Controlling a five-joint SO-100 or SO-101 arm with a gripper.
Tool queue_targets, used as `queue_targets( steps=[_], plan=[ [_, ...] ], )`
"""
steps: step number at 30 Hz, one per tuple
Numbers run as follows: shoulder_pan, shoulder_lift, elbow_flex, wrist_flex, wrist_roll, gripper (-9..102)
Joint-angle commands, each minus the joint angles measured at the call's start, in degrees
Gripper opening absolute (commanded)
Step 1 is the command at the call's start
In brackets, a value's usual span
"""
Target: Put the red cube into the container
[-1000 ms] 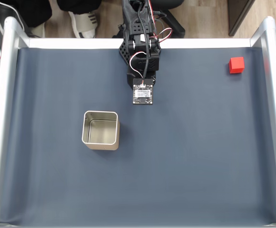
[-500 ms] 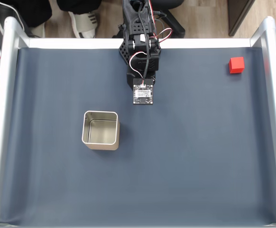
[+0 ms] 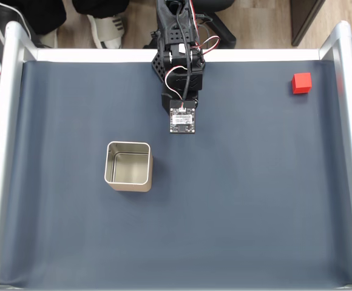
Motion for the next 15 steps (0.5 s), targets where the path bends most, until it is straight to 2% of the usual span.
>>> queue_targets(
  steps=[1,9,15],
  plan=[
    [0.5,0.0,-0.4,0.3,0.4,0],
    [0.9,-0.1,-0.4,-0.4,-0.3,0],
    [0.7,-2.1,-0.4,-16.1,1.9,0]
  ],
)
